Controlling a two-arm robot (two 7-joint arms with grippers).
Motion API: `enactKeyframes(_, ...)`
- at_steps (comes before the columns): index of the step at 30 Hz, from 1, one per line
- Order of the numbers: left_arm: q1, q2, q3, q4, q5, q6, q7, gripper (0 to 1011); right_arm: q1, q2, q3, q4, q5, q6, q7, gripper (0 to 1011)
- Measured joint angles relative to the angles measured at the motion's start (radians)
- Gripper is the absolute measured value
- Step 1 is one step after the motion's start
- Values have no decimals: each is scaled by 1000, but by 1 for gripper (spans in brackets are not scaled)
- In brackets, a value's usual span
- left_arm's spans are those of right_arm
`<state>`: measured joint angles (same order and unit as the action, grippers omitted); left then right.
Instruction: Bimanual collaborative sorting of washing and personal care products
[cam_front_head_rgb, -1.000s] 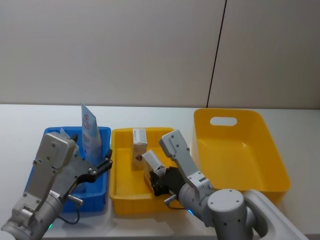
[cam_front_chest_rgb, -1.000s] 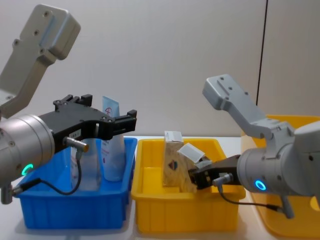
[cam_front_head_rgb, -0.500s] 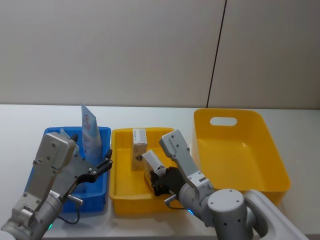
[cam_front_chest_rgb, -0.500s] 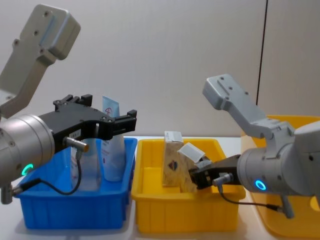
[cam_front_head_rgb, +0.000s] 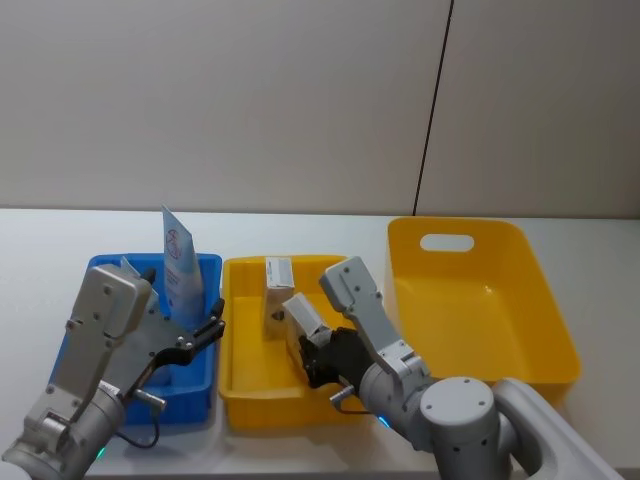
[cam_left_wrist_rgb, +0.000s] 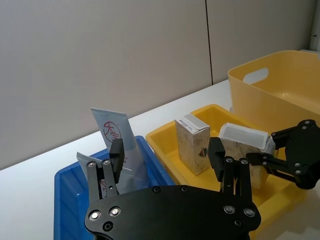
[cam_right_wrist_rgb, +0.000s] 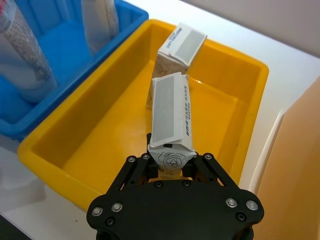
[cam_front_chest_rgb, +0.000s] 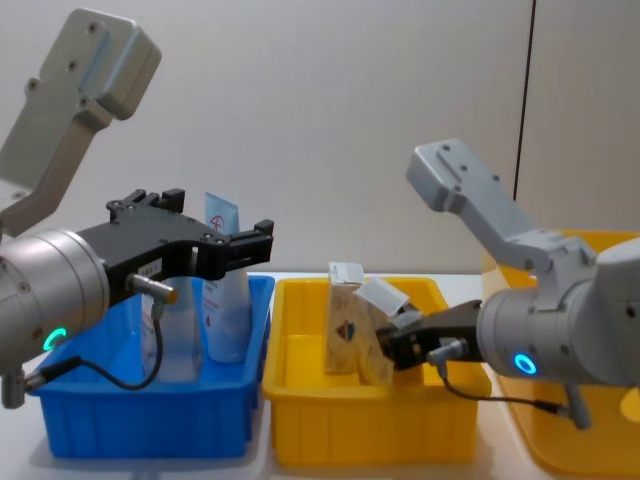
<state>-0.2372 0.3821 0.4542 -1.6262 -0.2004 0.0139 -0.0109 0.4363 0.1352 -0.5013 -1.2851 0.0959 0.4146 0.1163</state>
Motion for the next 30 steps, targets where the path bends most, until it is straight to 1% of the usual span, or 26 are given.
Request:
enactKeyframes(7,0,0,0,0,0,0,0,1001,-14,19,9,-53,-3,-32,11,221)
enactKeyframes(12,0,0,0,0,0,0,0,1001,-28,34,31,-116,-2,-53,12,221)
enactKeyframes(14,0,0,0,0,0,0,0,1001,-36,42,46,-150,0,-60,11,222)
enactKeyframes(17,0,0,0,0,0,0,0,1001,-43,49,64,-180,4,-67,6,221)
enactKeyframes(18,0,0,0,0,0,0,0,1001,-49,54,76,-201,7,-69,1,221)
enactKeyframes(20,0,0,0,0,0,0,0,1001,-55,58,89,-220,9,-71,-5,221)
enactKeyframes(21,0,0,0,0,0,0,0,1001,-62,62,104,-241,11,-71,-11,221)
enactKeyframes(22,0,0,0,0,0,0,0,1001,-62,62,104,-241,11,-71,-11,221)
enactKeyframes(23,0,0,0,0,0,0,0,1001,-73,67,123,-266,15,-70,-22,221)
enactKeyframes(27,0,0,0,0,0,0,0,1001,-88,73,150,-296,18,-62,-37,221)
enactKeyframes(30,0,0,0,0,0,0,0,1001,-110,80,182,-326,22,-40,-60,221)
